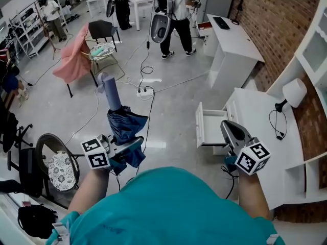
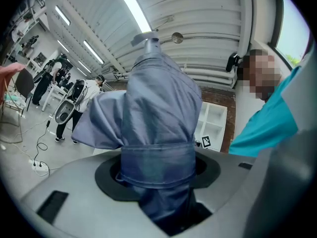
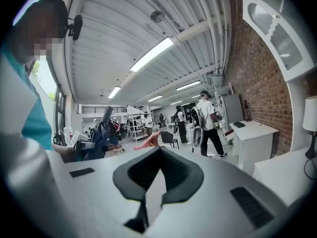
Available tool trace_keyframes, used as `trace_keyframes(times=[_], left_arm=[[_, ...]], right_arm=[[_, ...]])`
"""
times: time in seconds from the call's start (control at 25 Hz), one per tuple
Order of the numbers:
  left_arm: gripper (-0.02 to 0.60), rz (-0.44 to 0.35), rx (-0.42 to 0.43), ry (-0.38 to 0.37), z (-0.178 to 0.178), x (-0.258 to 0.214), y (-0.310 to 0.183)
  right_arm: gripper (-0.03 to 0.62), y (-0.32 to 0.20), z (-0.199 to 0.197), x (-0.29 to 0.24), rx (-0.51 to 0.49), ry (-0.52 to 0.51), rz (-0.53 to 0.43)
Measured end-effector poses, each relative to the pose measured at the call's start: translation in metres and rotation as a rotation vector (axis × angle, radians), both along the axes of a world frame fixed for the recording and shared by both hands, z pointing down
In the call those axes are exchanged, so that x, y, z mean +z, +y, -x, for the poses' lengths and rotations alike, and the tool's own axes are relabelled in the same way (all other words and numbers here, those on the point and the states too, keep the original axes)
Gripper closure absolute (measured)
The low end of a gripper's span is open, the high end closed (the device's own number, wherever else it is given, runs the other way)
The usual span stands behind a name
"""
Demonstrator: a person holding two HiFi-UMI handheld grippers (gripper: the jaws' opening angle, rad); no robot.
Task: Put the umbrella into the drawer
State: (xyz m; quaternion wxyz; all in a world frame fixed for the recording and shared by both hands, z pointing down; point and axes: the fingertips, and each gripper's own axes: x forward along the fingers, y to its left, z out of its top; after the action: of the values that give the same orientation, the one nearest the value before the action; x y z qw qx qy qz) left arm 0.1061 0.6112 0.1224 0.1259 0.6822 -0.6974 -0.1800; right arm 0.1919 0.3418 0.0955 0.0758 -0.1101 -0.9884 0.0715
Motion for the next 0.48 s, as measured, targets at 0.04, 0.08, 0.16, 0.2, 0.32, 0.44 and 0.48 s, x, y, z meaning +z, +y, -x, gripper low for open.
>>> trace_keyframes(times=[0.04,0.08,0.16,0.2,0.32,0.44,0.48], left_arm=[[0.331,0.006,0.005,0.000,0.000,0.000,-0.016],[0.332,0.012,0.010,0.000,-0.001,0.001,-0.032],[0.332,0.023,0.016,0.001,0.001,0.004,-0.060],[0.333,0.027,0.016,0.001,0.003,0.006,-0.070],[0.331,0.026,0.017,0.002,0.023,0.012,-0.080],[0.331,0.012,0.025,0.019,0.055,0.022,-0.079],[0.332,0.009,0.028,0.022,0.069,0.025,-0.079]], right_arm=[[0.572,-0.016,0.000,0.001,0.000,-0.001,0.000],[0.572,-0.033,0.000,0.003,0.001,-0.001,0.003],[0.572,-0.062,0.005,0.009,0.002,0.004,0.018],[0.572,-0.072,0.009,0.012,0.002,0.008,0.026],[0.572,-0.083,0.030,0.021,-0.002,0.019,0.030],[0.572,-0.078,0.063,0.027,-0.008,0.030,0.021],[0.572,-0.076,0.077,0.027,-0.010,0.032,0.014]])
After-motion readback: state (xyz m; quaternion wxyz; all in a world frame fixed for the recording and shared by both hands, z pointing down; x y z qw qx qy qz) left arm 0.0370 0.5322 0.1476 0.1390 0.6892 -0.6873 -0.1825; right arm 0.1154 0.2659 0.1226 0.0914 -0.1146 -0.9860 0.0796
